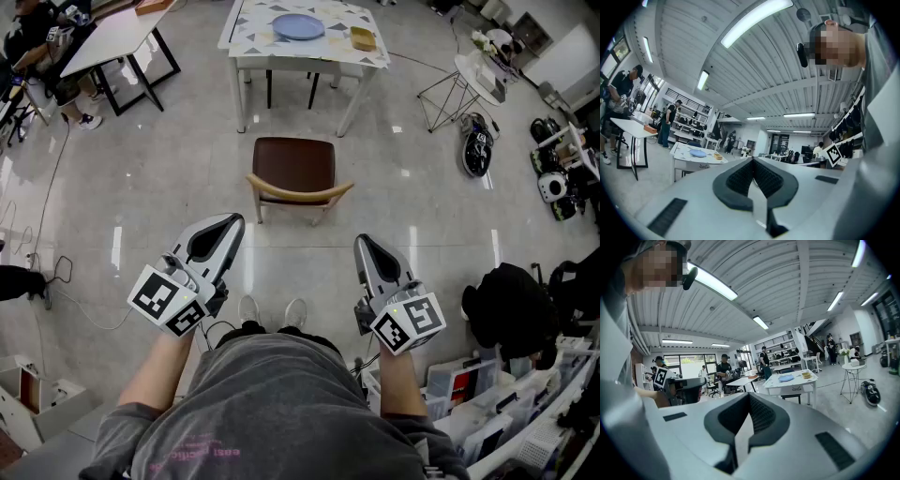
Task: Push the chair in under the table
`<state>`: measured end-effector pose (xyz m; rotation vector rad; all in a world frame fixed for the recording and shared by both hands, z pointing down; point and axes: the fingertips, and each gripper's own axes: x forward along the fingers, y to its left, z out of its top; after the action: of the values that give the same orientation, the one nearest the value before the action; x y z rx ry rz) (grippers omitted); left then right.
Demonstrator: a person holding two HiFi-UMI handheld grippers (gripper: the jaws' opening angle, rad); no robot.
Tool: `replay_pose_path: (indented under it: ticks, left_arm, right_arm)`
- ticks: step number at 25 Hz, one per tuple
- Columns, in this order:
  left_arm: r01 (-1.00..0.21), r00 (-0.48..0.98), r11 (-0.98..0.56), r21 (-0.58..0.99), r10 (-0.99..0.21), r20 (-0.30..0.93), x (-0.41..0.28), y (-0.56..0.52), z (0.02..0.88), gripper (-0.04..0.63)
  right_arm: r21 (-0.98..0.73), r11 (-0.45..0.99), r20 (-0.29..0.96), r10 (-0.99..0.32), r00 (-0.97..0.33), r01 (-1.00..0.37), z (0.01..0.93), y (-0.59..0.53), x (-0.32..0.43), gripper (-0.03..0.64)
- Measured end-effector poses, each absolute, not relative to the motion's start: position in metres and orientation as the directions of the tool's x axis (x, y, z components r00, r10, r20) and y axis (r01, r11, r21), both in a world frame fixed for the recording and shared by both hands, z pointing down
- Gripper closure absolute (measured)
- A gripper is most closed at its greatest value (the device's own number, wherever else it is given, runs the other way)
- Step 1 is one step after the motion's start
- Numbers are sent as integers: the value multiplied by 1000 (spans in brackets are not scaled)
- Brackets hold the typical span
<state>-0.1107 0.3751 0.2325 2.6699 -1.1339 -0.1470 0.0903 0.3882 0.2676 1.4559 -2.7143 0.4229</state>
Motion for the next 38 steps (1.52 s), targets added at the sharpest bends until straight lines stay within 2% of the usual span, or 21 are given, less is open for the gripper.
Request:
replay_pose_path:
  ticks: [20,33,38]
  left_arm:
    - [-689,706,-682,245,-709,11,-102,382,233,592]
    - [-689,709,-687,230,-705,22,-96,383,236,541]
    - [-689,711,-687,231,-703,27,-96,379,236,531]
  right_arm:
    - [-222,527,157,-811,-563,-821,265,392,84,614]
    - [-221,520,165,-814,-557,-825,268,391,86,611]
    - [-228,534,157,-805,-572,-814,266,387,84,589]
